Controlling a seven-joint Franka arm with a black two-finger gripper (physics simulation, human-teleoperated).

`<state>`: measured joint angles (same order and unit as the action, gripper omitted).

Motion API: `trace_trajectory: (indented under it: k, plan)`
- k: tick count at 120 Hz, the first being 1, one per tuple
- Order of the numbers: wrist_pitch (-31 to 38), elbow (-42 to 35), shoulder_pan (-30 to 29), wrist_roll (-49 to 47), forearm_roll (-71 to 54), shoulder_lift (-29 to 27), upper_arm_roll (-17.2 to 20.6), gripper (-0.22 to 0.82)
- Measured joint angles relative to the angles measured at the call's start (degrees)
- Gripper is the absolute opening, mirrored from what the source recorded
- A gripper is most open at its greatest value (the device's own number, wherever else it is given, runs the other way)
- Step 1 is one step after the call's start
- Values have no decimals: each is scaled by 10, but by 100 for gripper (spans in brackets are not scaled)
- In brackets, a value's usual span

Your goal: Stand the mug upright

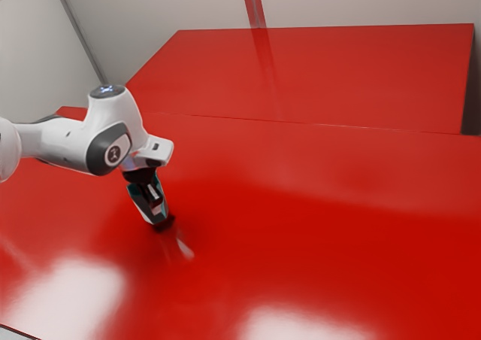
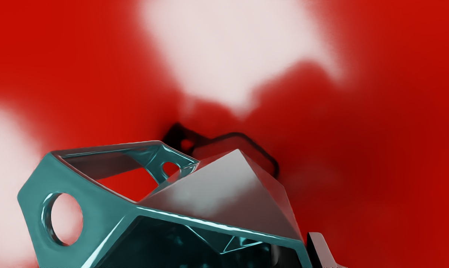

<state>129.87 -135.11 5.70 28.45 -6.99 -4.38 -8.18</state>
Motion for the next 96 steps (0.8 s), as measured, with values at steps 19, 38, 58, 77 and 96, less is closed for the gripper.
trace_trajectory:
  k: [19,38,58,77,96]
  plan:
    - [0,0,0,-74,-4,9,0,-17]
    - [-3,0,0,-131,-5,15,-1,-17]
    - [-4,1,-1,-177,-5,27,-1,-17]
    - [-6,1,-1,-210,-5,29,0,-15]
    - [-9,2,-1,-229,3,29,0,3]
